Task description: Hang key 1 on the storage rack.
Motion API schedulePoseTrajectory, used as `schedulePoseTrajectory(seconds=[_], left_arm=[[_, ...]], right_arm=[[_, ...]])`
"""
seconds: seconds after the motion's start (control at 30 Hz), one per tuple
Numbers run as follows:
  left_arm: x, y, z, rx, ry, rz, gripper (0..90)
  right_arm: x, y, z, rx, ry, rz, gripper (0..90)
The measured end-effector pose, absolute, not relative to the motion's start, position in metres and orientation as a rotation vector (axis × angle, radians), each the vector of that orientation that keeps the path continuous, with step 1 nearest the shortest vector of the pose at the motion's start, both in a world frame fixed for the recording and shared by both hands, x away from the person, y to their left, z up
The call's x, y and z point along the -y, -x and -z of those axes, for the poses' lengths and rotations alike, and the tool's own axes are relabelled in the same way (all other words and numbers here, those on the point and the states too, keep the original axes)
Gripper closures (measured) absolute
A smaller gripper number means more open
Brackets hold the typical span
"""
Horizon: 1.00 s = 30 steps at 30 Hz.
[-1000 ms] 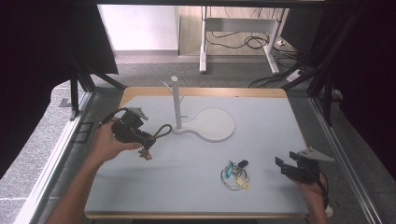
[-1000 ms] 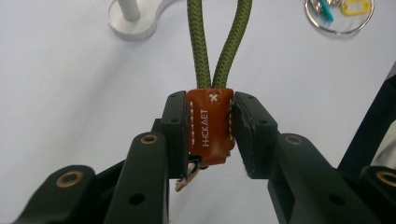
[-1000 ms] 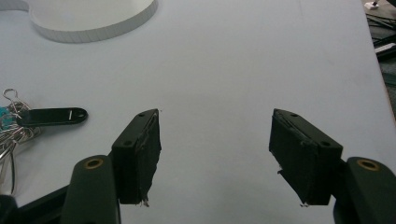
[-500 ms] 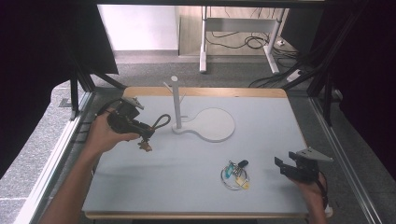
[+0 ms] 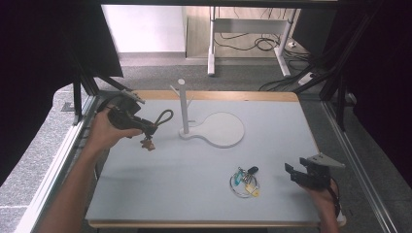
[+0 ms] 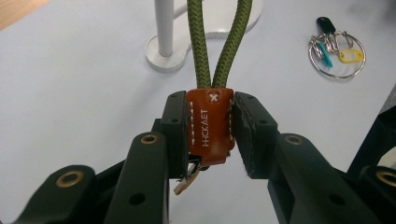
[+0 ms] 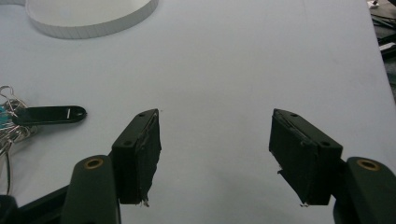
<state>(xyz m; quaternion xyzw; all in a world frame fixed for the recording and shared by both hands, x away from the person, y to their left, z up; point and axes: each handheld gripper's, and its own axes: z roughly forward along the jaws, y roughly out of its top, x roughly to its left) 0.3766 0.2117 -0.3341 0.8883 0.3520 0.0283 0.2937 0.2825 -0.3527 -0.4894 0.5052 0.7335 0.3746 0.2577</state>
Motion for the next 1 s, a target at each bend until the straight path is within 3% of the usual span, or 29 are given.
schedulePoseTrajectory(seconds=[1.0], left_arm=[[-0.222,-0.414,0.301,-1.007,-2.312,-0.086,67.2]], right_arm=[[0.345,-0.283,0.488,-2.01,-1.324,-1.067,34.1]])
